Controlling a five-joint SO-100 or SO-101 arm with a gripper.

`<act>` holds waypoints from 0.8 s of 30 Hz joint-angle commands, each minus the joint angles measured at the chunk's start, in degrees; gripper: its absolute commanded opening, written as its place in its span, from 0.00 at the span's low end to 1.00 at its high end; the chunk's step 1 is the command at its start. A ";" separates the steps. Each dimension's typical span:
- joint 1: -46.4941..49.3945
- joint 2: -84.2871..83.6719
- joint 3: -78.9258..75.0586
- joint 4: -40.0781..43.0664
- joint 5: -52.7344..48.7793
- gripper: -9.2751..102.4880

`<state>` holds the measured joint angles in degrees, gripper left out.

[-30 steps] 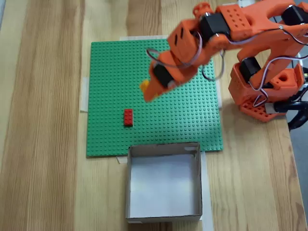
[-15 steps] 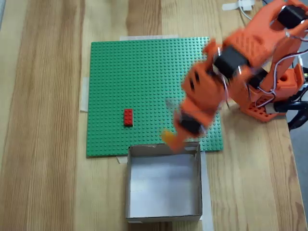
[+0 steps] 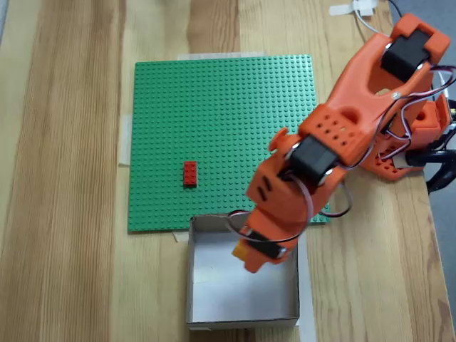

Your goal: Pick the yellow lego block and put it in the box.

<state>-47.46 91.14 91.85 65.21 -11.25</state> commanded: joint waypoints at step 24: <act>1.14 -21.88 -11.87 -0.79 3.34 0.08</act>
<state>-46.76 69.61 82.79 64.16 -7.38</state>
